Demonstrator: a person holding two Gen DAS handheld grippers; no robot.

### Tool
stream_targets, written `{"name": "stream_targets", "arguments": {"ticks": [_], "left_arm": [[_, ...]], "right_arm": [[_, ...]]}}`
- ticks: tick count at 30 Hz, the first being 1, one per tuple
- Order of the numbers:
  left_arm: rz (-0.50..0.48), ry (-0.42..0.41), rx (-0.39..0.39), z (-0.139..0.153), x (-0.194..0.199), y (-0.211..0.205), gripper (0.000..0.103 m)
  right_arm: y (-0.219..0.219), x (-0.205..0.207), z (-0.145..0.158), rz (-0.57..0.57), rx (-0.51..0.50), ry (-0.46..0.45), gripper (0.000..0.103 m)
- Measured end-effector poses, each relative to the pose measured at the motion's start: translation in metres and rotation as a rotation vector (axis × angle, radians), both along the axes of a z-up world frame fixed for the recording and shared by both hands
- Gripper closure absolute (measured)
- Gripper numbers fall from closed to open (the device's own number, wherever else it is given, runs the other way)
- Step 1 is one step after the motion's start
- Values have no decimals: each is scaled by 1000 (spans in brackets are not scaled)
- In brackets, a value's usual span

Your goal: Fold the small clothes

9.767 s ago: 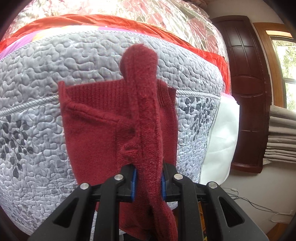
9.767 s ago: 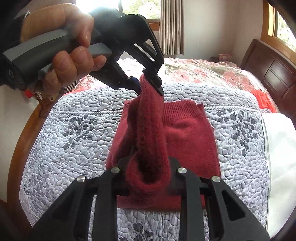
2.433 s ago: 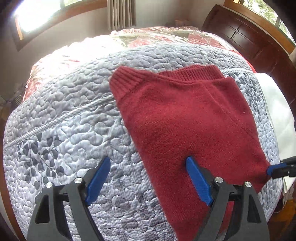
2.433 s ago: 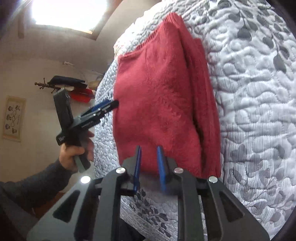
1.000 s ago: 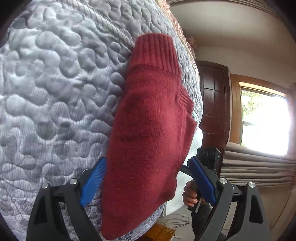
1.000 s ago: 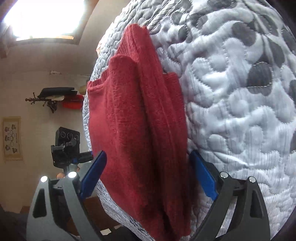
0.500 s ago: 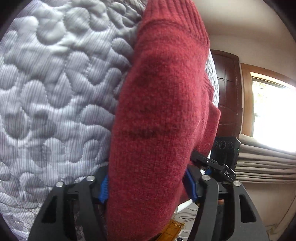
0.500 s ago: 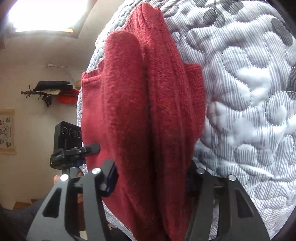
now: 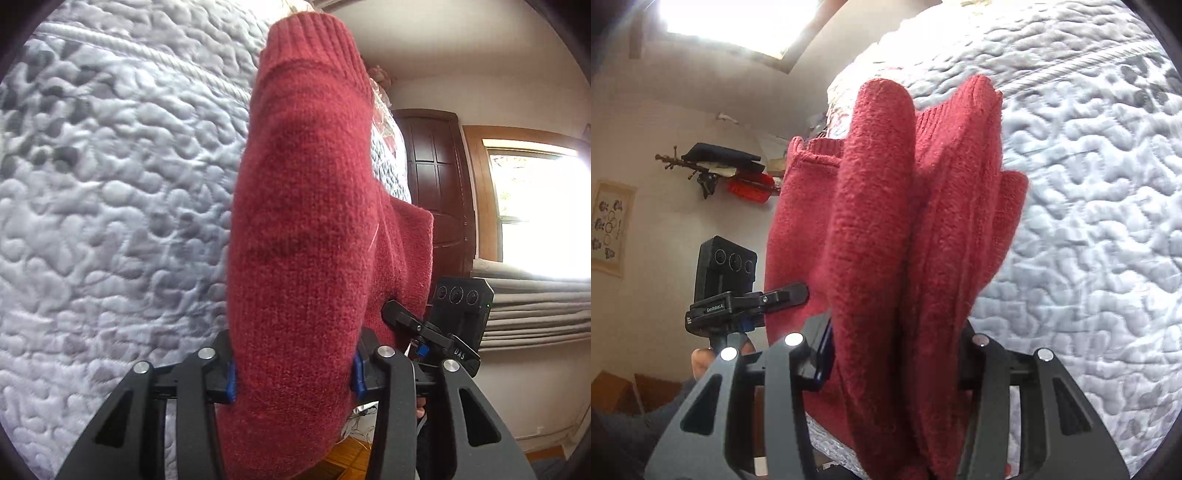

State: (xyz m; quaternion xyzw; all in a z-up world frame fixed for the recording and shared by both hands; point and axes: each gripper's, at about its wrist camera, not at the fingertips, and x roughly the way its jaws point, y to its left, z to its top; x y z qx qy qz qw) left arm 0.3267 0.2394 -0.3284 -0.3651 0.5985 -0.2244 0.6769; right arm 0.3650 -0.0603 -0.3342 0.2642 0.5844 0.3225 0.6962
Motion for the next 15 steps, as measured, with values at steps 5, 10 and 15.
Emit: {"name": "stream_targets", "arguments": {"ticks": [5, 10, 15], "left_arm": [[55, -3, 64, 9, -43, 69, 59], [46, 73, 144, -38, -64, 123, 59], [118, 96, 172, -47, -69, 132, 34]], "right_arm": [[76, -20, -11, 95, 35, 14, 58], [135, -36, -68, 154, -2, 100, 53], [124, -38, -61, 153, -85, 107, 24]]}}
